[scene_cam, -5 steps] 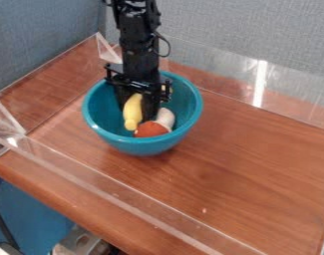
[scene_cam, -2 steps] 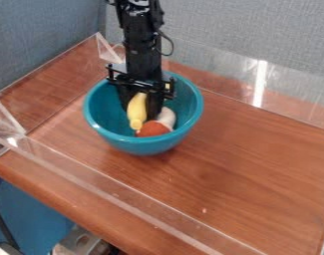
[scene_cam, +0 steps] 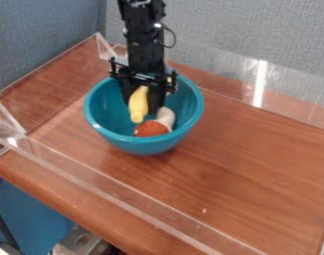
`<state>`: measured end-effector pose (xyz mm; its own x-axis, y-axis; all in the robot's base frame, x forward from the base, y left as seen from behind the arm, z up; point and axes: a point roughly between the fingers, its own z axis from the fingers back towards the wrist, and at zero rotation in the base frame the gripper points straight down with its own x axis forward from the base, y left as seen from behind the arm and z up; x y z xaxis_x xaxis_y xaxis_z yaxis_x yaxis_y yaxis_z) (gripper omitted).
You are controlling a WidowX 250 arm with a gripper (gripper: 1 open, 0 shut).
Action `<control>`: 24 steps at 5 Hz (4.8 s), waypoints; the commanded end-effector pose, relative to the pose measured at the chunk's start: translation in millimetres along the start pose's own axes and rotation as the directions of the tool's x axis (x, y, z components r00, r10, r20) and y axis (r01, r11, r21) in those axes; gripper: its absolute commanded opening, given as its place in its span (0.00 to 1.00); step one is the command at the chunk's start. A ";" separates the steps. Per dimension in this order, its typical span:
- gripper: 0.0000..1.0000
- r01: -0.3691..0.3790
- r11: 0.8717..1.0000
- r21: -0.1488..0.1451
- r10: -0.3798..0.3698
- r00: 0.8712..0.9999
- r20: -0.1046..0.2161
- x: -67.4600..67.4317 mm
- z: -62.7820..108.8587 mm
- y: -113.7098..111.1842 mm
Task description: Remove the yellow object from the blue bowl and put it on the table
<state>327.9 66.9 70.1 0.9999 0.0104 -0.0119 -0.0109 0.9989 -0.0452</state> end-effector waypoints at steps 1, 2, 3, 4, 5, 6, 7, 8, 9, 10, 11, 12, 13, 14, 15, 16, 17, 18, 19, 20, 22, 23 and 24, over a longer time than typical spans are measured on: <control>0.00 0.068 0.998 0.016 -0.070 0.992 0.103 9.4 42.1 -6.9; 0.00 0.115 0.993 0.011 -0.115 0.988 0.104 9.6 52.0 -11.4; 0.00 0.159 0.987 0.009 -0.159 0.982 0.104 9.8 60.8 -15.6; 0.00 0.205 0.979 0.007 -0.205 0.973 0.104 4.7 71.7 -4.0; 0.00 0.258 0.966 0.006 -0.257 0.959 0.115 -0.8 88.0 -2.9; 0.00 0.210 0.978 0.001 -0.208 0.969 0.135 -1.9 89.9 -23.5; 0.00 0.185 0.983 -0.008 -0.182 0.973 0.142 -1.1 83.2 -53.7; 0.00 0.225 0.974 -0.012 -0.221 0.966 0.136 10.7 74.8 -103.4; 0.00 0.264 0.965 -0.011 -0.260 0.957 0.129 20.9 69.8 -121.3; 0.00 0.319 0.948 -0.022 -0.315 0.943 0.106 0.0 59.8 -139.6; 0.00 0.376 0.926 -0.019 -0.374 0.925 0.066 -19.2 37.2 -165.8; 0.00 0.460 0.887 -0.032 -0.460 0.888 0.030 -29.9 13.3 -191.0; 0.00 0.519 0.854 -0.048 -0.520 0.854 -0.008 -36.2 -13.4 -199.4; 0.00 0.523 0.851 -0.052 -0.525 0.850 -0.041 -29.2 -28.3 -189.8; 0.00 0.512 0.858 -0.052 -0.514 0.855 -0.072 -19.0 -37.4 -176.5; 0.00 0.526 0.849 -0.049 -0.528 0.844 -0.094 -11.0 -43.3 -179.9; 0.00 0.547 0.836 -0.054 -0.549 0.829 -0.102 -9.5 -48.5 -186.3; 0.00 0.566 0.823 -0.058 -0.568 0.815 -0.114 -9.3 -52.4 -192.3; 0.00 0.585 0.808 -0.063 -0.588 0.799 -0.123 -10.8 -55.8 -181.5; 0.00 0.598 0.799 -0.069 -0.601 0.788 -0.132 -12.1 -57.4 -170.4; 0.00 0.582 0.809 -0.081 -0.588 0.795 -0.149 -11.4 -59.1 -174.4; 0.00 0.542 0.836 -0.083 -0.548 0.823 -0.152 -13.3 -61.3 -178.4; 0.00 0.507 0.858 -0.086 -0.514 0.843 -0.158 -14.3 -62.9 -182.4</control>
<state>318.9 -117.4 24.1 0.8497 -0.5126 -0.1234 0.4989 0.8574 -0.1261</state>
